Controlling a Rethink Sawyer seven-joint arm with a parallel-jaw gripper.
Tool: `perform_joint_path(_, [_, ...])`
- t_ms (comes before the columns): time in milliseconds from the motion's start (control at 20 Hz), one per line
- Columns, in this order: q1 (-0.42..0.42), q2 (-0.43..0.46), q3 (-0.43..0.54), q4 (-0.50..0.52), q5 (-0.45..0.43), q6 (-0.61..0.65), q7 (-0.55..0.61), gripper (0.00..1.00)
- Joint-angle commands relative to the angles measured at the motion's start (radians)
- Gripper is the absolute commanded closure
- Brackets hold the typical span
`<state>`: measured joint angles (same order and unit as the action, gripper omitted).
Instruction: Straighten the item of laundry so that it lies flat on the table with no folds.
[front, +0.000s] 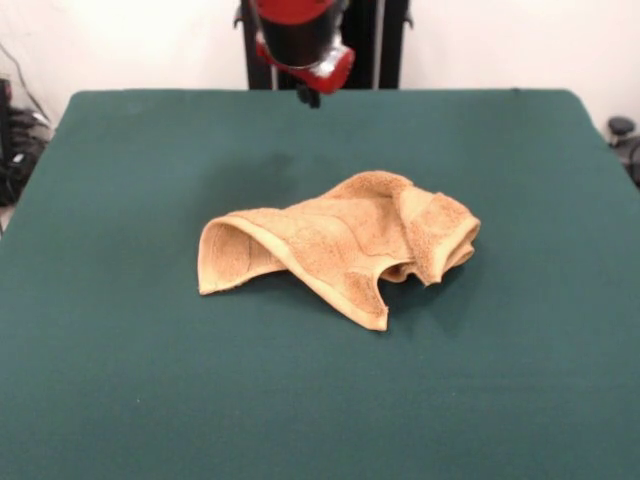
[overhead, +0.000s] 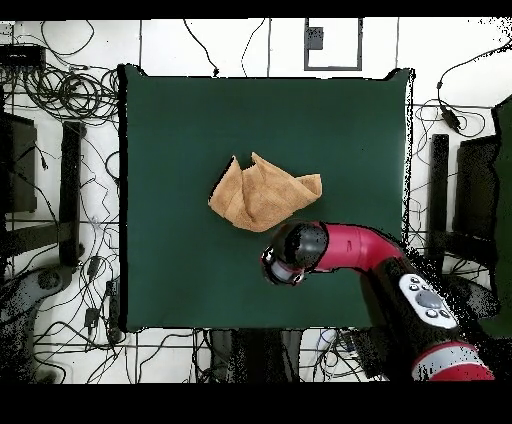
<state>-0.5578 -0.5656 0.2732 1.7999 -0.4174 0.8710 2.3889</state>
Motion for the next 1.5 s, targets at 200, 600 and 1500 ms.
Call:
perform_joint_path(200, [-0.078,0.126,0.064,0.043,-0.182,-0.191,-0.194,1.00])
perform_joint_path(600, [-0.084,0.256,0.092,-0.132,-0.216,-0.150,-0.176,1.00])
perform_joint_path(1500, [-0.003,0.228,0.063,-0.111,-0.234,-0.265,-0.007,1.00])
